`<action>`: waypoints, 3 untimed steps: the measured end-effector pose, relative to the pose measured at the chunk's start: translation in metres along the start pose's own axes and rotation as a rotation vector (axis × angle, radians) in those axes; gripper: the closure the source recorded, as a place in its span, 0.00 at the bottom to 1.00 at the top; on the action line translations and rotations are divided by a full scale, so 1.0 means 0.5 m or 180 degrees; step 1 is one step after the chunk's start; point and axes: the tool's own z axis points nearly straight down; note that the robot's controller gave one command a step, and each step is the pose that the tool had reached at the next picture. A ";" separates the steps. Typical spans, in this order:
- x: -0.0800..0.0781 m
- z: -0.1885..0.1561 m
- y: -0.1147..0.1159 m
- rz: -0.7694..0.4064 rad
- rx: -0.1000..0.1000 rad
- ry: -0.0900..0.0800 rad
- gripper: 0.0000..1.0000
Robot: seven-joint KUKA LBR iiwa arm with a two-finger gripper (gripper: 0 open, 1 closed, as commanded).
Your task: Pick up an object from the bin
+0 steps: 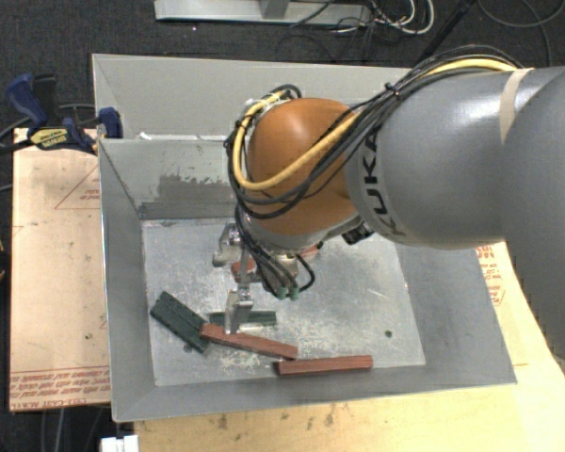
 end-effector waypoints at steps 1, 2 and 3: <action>-0.064 0.131 0.020 -0.0229 0.0001 -0.0008 0.00; 0.016 0.181 0.014 -0.0700 -0.0029 -0.0086 1.00; 0.016 0.181 0.014 -0.0701 -0.0030 -0.0087 1.00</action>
Offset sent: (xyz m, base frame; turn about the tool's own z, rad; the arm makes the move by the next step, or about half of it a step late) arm -0.0205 0.0000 -0.1119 -0.2220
